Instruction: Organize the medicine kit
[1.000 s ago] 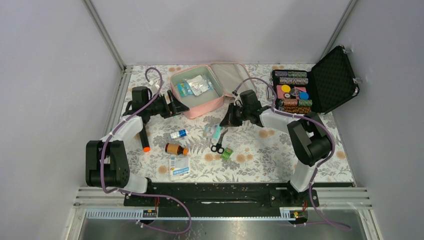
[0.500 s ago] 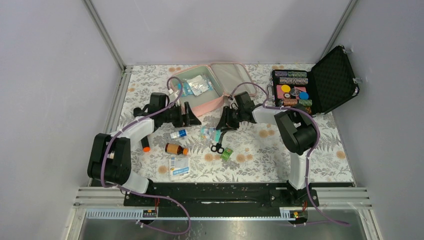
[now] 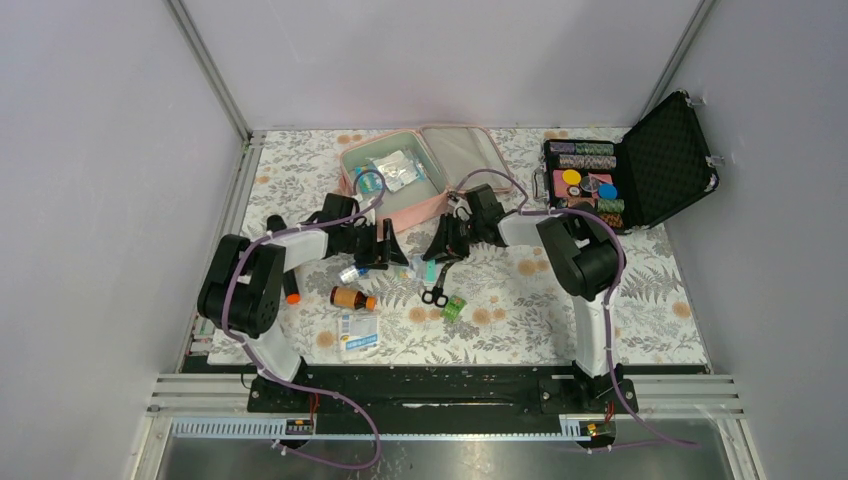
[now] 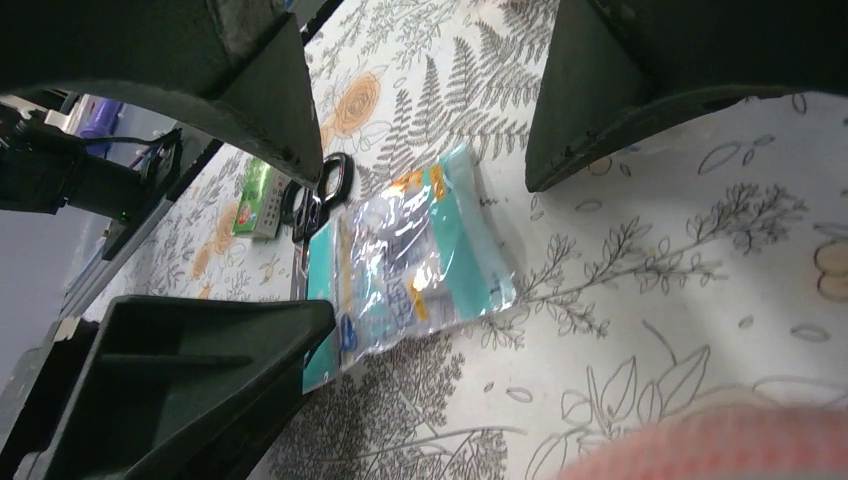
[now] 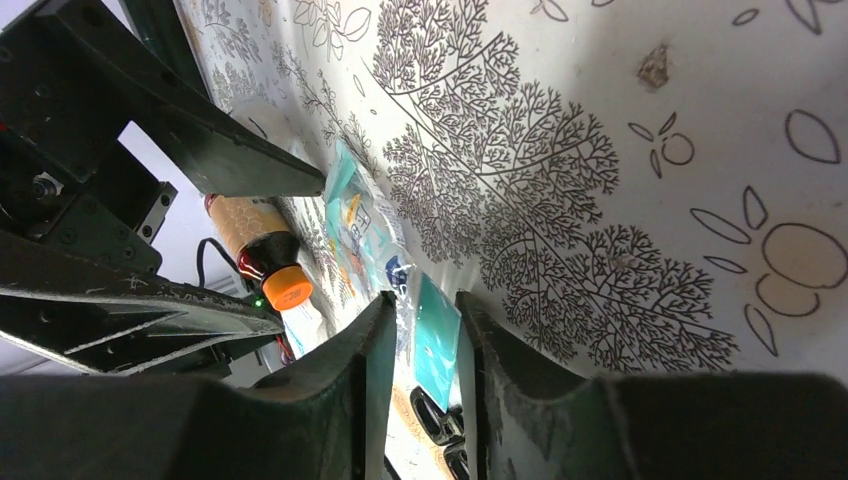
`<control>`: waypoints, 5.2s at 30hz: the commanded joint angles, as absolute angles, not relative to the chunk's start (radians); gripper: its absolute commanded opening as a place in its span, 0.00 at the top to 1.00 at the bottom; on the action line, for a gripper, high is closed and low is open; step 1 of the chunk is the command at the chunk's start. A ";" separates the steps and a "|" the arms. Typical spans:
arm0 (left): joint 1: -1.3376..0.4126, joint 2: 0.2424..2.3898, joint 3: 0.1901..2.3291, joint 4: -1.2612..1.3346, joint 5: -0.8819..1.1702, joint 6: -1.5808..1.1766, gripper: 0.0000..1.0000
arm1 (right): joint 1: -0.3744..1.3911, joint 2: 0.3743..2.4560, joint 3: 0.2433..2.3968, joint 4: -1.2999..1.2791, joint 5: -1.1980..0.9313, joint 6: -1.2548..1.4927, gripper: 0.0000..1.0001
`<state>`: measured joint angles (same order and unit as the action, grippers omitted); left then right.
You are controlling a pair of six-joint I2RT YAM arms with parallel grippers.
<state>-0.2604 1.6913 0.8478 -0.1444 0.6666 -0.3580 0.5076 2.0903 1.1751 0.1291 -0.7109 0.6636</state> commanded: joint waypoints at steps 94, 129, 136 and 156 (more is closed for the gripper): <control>-0.170 2.003 1.550 -0.178 0.111 -0.390 0.88 | 0.388 1.461 1.218 -0.441 -0.765 -0.148 0.40; -0.132 1.536 1.163 -0.512 0.378 0.482 0.30 | 0.388 1.511 1.214 -0.415 -0.727 -0.092 0.34; -0.135 1.576 1.079 -0.514 0.446 0.564 0.34 | 0.389 1.524 1.212 -0.403 -0.740 -0.070 0.30; -0.219 1.708 1.093 -0.546 0.324 0.536 0.40 | 0.390 1.518 1.200 -0.402 -0.719 -0.080 0.30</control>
